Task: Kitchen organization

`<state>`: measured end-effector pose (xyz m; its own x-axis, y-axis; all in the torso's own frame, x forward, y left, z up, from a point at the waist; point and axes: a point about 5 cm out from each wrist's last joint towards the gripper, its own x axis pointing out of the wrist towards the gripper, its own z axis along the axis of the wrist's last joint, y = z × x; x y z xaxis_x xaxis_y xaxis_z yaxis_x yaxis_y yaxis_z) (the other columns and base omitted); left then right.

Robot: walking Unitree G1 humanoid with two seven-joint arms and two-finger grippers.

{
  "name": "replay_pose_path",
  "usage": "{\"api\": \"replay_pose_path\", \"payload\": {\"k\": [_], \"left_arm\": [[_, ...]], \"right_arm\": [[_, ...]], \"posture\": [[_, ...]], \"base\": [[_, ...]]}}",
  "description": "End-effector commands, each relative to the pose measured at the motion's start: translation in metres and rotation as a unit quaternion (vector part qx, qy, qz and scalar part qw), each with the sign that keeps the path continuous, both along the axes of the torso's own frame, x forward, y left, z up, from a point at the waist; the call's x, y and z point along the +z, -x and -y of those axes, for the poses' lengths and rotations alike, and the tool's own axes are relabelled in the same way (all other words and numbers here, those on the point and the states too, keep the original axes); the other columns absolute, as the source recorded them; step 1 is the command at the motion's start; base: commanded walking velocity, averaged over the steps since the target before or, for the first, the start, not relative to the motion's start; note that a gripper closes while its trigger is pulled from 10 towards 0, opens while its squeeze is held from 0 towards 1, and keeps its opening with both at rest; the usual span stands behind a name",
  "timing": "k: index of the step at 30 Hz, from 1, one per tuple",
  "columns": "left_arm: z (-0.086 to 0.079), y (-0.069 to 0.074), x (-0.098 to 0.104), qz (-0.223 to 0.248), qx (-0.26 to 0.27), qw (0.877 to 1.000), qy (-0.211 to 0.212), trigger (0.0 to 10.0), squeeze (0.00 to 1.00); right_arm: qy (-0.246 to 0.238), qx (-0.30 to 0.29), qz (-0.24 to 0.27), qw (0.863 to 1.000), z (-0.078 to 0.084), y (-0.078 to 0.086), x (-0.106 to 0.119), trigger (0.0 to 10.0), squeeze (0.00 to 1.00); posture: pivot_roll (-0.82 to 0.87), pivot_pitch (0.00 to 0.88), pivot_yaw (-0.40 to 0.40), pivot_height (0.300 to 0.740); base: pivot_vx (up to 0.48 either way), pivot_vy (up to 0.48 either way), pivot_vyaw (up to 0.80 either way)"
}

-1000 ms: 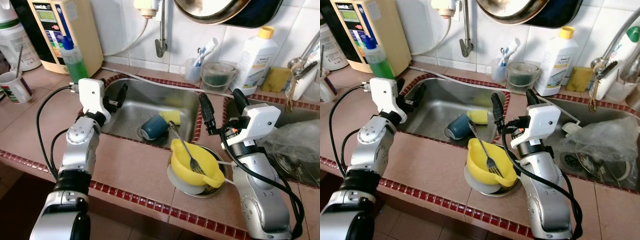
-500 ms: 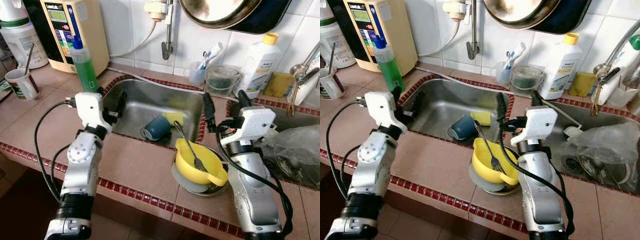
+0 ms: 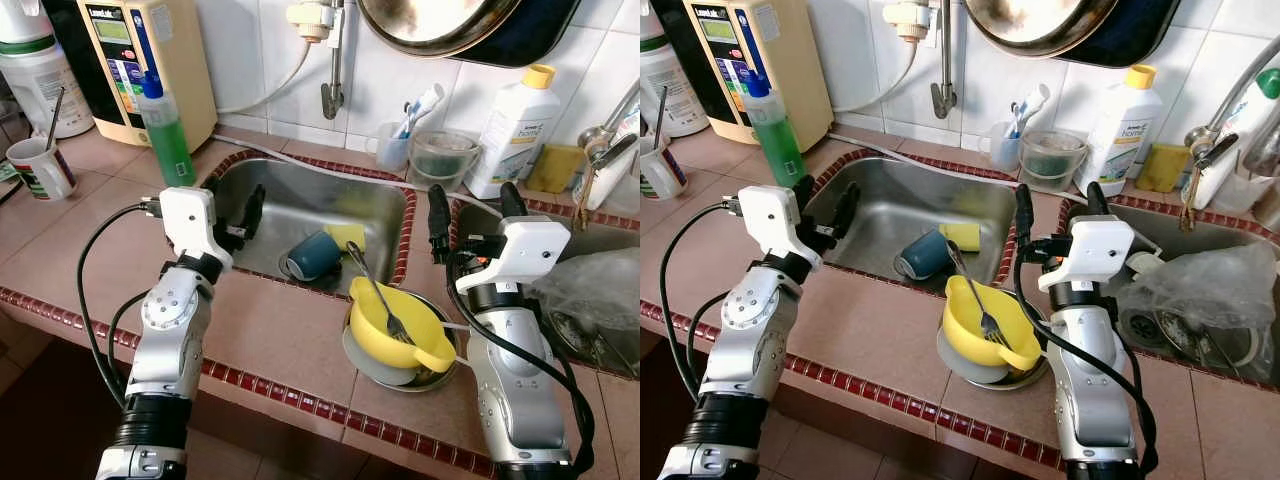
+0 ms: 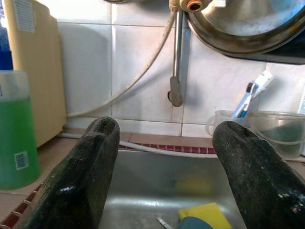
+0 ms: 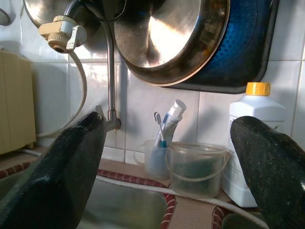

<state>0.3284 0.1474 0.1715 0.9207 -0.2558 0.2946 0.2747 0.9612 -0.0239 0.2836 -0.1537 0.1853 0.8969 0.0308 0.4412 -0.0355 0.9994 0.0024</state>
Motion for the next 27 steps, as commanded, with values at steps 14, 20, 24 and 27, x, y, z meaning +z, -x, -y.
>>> {"api": "replay_pose_path", "payload": {"k": [14,20,24,27], "left_arm": [[0.001,0.006,0.002,-0.006,-0.016,1.000,0.019,10.0,0.00],[0.002,0.006,0.003,-0.008,-0.019,1.000,0.022,10.0,0.00],[0.002,0.007,0.003,-0.008,-0.021,1.000,0.021,10.0,0.00],[0.001,0.007,0.003,-0.010,-0.021,1.000,0.021,10.0,0.00]], "right_arm": [[0.003,-0.001,-0.002,1.000,0.003,-0.001,-0.003,10.0,0.00],[-0.001,-0.015,-0.004,1.000,0.007,-0.001,-0.005,10.0,0.00],[-0.004,-0.035,-0.008,0.999,0.014,0.002,-0.007,10.0,0.00],[-0.004,-0.044,-0.011,0.999,0.018,0.004,-0.009,10.0,0.00]], "posture": [[-0.01,0.000,0.003,0.740],[-0.01,0.000,0.001,0.740],[-0.01,0.000,0.001,0.740],[-0.01,0.000,0.002,0.740]], "base": [[0.000,0.000,0.00],[0.000,0.000,0.00],[0.000,0.000,0.00],[-0.081,0.000,0.00]]}}
